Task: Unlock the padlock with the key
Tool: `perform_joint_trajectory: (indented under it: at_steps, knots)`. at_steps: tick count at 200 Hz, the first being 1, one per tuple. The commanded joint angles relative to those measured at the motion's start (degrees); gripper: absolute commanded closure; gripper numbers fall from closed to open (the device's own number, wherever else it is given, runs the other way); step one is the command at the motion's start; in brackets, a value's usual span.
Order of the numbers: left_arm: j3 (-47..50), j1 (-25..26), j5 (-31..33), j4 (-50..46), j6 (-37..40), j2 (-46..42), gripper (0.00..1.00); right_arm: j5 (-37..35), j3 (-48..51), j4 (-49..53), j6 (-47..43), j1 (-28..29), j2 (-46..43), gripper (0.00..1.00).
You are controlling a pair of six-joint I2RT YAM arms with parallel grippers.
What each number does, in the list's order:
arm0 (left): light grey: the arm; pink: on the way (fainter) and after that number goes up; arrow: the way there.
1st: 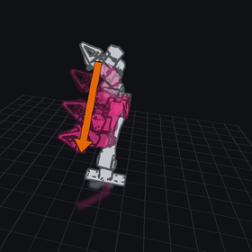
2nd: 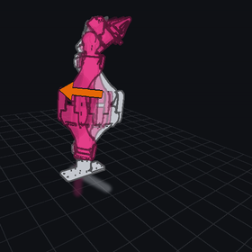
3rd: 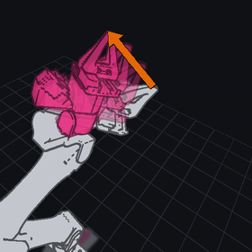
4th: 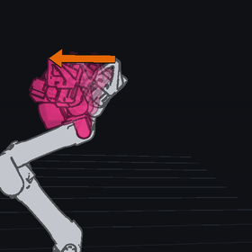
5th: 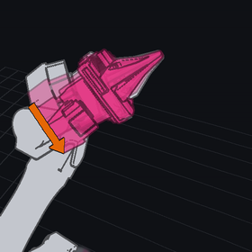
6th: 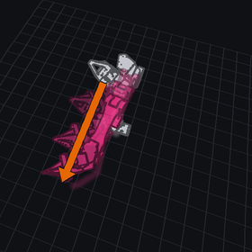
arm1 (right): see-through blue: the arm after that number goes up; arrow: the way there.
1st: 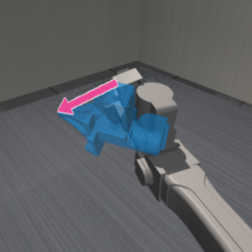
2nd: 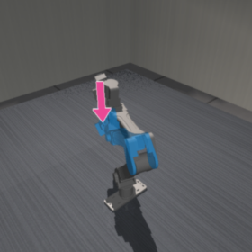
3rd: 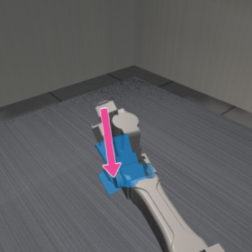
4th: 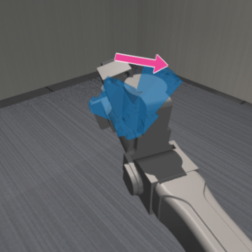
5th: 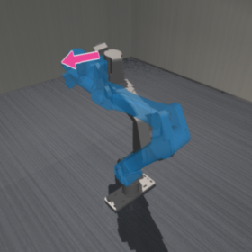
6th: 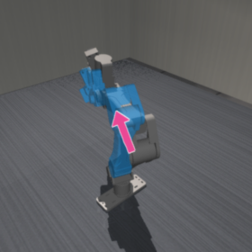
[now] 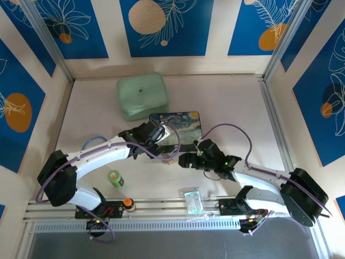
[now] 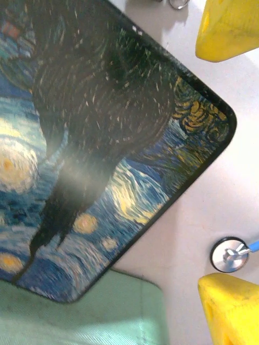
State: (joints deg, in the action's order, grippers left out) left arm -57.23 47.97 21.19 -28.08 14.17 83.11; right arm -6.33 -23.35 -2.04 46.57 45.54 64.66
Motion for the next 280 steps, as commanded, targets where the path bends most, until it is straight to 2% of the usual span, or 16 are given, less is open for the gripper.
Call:
perform_joint_trajectory:
  at_steps: [1, 29, 49, 59, 111, 154, 181, 220, 247, 265, 280]
  knots:
    - [-2.97, -1.29, -8.44, 1.28, 7.31, 2.66, 0.0, 3.5, -1.09, -3.57, -2.12, 0.49, 2.25, 0.26]
    - [-2.32, -1.28, -13.28, 1.64, 8.81, 3.85, 0.0, 4.07, -1.88, -3.73, -1.88, 0.77, 4.51, 0.32]
    - [-1.22, -1.26, -13.19, 2.72, 8.97, 5.39, 0.01, 2.8, -1.43, -5.66, -0.2, 1.17, 5.52, 0.35]
    - [-1.12, -1.26, -12.34, 3.06, 8.78, 6.2, 0.04, 1.67, -2.02, -5.5, 0.61, 1.67, 6.47, 0.37]
    - [1.3, -1.2, -10.79, 5.93, 8.53, 5.25, 0.17, -11.16, -7.65, -1.28, 2.01, 8.21, 12.51, 0.4]
    - [4.56, -1.21, -10.61, 8.02, 6.72, 5.91, 0.18, -18.51, -10.26, -2.33, 5.17, 10.82, 19.13, 0.44]
    - [6.67, -1.28, -14.8, 10.06, 5.92, 3.7, 0.18, -19.2, -10.05, -7.82, 5.22, 12.83, 21.91, 0.44]
    - [5.82, -1.29, -15.89, 9.79, 5.28, 4.8, 0.24, -21.78, -13.13, -5.52, 5.21, 14.88, 25.69, 0.42]
    - [6.48, -1.27, -14.4, 10.72, 3.67, 4.32, 0.24, -21.89, -12.91, -7.53, 5.85, 15.11, 27.05, 0.32]
    - [7.55, -1.38, -13.96, 12.64, 3.67, 3.21, 0.24, -24.09, -15.61, -3.83, 5.79, 15.63, 29.57, 0.32]
    - [7.19, -1.33, -14.7, 12.53, 3.67, 3.18, 0.24, -30.67, -19.79, 4.17, 6.52, 17.67, 31.75, 0.34]
